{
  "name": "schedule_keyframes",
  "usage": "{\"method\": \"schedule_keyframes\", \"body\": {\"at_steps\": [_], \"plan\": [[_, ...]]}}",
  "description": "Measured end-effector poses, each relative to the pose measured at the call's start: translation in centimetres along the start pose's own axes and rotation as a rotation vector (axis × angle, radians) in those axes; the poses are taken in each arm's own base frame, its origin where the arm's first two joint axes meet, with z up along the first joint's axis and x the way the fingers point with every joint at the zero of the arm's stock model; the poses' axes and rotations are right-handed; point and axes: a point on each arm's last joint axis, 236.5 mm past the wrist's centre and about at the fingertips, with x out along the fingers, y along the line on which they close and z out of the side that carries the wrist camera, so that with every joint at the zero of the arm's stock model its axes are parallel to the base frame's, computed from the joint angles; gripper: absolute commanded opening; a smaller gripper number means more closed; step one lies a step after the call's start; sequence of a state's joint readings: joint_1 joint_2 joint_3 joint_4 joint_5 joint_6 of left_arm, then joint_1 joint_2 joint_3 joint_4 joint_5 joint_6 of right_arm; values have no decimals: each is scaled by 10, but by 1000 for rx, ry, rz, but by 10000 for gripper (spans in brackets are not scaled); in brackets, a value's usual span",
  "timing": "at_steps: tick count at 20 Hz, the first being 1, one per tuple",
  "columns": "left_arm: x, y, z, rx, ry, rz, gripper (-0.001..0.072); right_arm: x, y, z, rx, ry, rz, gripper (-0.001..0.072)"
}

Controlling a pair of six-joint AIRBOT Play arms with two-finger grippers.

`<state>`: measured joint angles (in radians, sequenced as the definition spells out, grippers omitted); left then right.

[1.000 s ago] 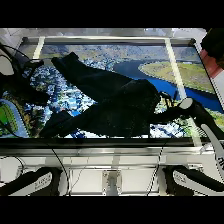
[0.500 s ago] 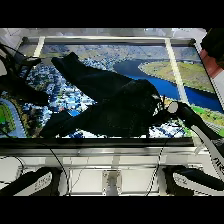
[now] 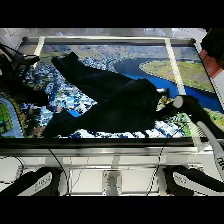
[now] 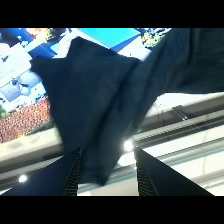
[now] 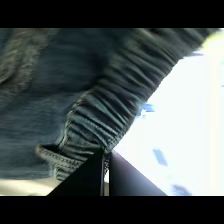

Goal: Fold the clothes and pants, and hang the long-sleeved shirts on hangers.

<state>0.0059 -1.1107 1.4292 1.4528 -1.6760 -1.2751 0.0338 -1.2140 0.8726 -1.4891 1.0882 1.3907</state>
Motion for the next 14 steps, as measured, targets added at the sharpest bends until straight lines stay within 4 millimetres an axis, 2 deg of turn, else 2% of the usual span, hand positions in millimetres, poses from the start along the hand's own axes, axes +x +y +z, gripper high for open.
{"method": "schedule_keyframes", "body": {"at_steps": [3, 4, 6, 7, 8, 10, 11, 12, 14], "plan": [[-3, -15, 3, 8, -26, -57, 402, -41, -116, -2, 138, -40, -246, 2], [-3, -24, 5, 15, -35, -95, 403, -55, -151, -7, 203, -60, -305, 36], [-2, -43, 7, 45, -43, -151, 405, -86, -215, -23, 338, -109, -409, 350], [0, -54, 7, 73, -39, -174, 406, -99, -239, -34, 410, -131, -437, 365], [3, -66, 6, 108, -31, -196, 406, -109, -255, -40, 471, -160, -448, 365], [13, -98, -2, 210, 7, -244, 406, -124, -272, -43, 570, -233, -422, 365], [20, -116, -9, 274, 34, -267, 453, -129, -275, -43, 589, -258, -406, 365], [29, -136, -19, 353, 69, -288, 562, -132, -274, -40, 600, -283, -379, 365], [49, -171, -49, 497, 161, -308, 563, -135, -268, -33, 599, -320, -323, 365]]}}
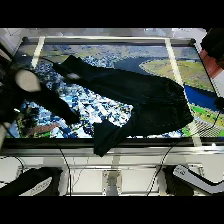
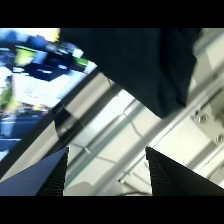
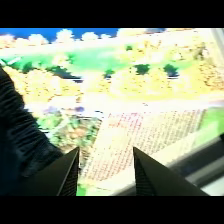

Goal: Fold the clothes and pants, and hang the long-sleeved shirts on hangers.

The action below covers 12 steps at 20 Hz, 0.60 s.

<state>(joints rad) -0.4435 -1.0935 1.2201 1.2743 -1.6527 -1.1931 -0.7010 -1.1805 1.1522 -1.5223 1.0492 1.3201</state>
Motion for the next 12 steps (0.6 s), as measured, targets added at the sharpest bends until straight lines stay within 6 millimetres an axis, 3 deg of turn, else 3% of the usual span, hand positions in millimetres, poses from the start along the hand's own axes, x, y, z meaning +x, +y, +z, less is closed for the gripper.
{"method": "schedule_keyframes", "body": {"at_steps": [6, 8, 12], "plan": [[87, -86, -53, 294, 269, -16, 557, -9, 43, 2, -21, -25, 207, 364], [106, -100, -59, 377, 275, 41, 556, -9, 55, -3, -21, -14, 258, 364], [133, -114, -49, 540, 197, 161, 556, -5, 70, -14, -10, 13, 322, 364]]}}
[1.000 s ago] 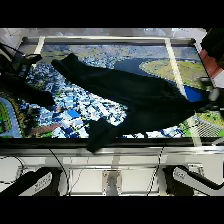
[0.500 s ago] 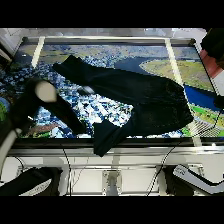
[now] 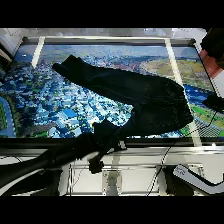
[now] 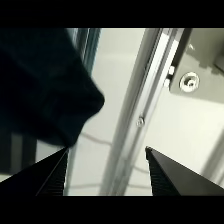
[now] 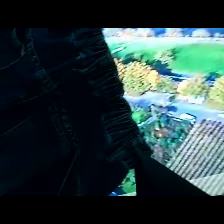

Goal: Fold the clothes and pants, and hang the long-sleeved shirts on hangers.

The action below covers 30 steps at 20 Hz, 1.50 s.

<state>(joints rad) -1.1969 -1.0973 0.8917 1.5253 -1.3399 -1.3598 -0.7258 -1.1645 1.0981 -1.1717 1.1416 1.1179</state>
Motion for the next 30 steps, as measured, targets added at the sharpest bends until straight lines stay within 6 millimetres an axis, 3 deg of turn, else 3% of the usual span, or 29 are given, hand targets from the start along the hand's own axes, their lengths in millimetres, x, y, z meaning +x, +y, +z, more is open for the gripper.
{"method": "schedule_keyframes", "body": {"at_steps": [4, 5, 6, 7, 9, 12, 15, 17, 20, 24, 27, 30], "plan": [[23, 18, 9, 30, -40, 119, 434, 9, 14, -12, 34, 26, 69, 364], [28, 28, 11, 14, -51, 152, 287, 11, 18, -14, 44, 29, 84, 364], [32, 39, 12, -8, -62, 182, 51, 13, 20, -17, 50, 36, 96, 364], [34, 50, 11, -33, -68, 208, 9, 15, 22, -20, 55, 41, 105, 364], [35, 74, 7, -116, -80, 247, 9, 16, 25, -23, 62, 51, 119, 364], [18, 104, -3, -278, -125, 285, 8, 17, 28, -26, 69, 59, 132, 363], [-28, 125, -15, -445, -245, 326, 7, 18, 30, -27, 73, 62, 141, 363], [-76, 130, -27, -566, -351, 346, 7, 18, 32, -26, 79, 59, 154, 362], [-157, 114, -52, -756, -542, 315, 8, 19, 42, -25, 55, 56, 170, 362], [-251, 73, -77, -900, -827, 177, 8, 24, 71, -26, -35, 75, 211, 362], [-282, 67, -97, -949, -922, 182, 8, 28, 93, -31, -102, 98, 237, 361], [-284, 88, -122, -1032, -875, 302, 9, 31, 113, -35, -156, 116, 260, 361]]}}
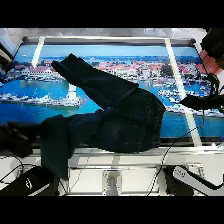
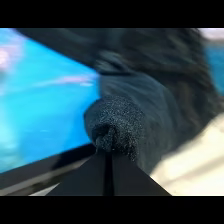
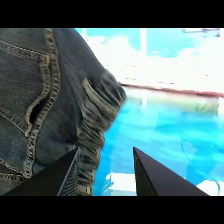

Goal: Fold the clothes and pants, and hang the long-sleeved shirts on hangers.

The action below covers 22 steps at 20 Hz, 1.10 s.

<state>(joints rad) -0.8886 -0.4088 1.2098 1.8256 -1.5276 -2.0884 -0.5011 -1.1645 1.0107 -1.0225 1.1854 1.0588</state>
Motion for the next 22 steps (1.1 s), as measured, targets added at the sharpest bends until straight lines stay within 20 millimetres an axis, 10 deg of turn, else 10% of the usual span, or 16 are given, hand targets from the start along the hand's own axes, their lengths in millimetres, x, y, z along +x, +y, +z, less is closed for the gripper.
{"method": "schedule_keyframes", "body": {"at_steps": [11, 12, 14, 18, 22], "plan": [[81, 139, 11, 123, 341, 631, 10, 9, 21, -5, -35, 40, 23, 362], [97, 151, 4, 92, 402, 601, 20, 9, 21, -6, -36, 40, 23, 362], [135, 168, -14, -28, 504, 436, 397, 9, 21, -7, -33, 47, 20, 362], [183, 190, -15, -344, 451, 72, 419, 9, 20, -10, -20, 58, 14, 363], [181, 206, -21, -309, 435, -28, 403, 9, 22, -16, -11, 86, 25, 389]]}}
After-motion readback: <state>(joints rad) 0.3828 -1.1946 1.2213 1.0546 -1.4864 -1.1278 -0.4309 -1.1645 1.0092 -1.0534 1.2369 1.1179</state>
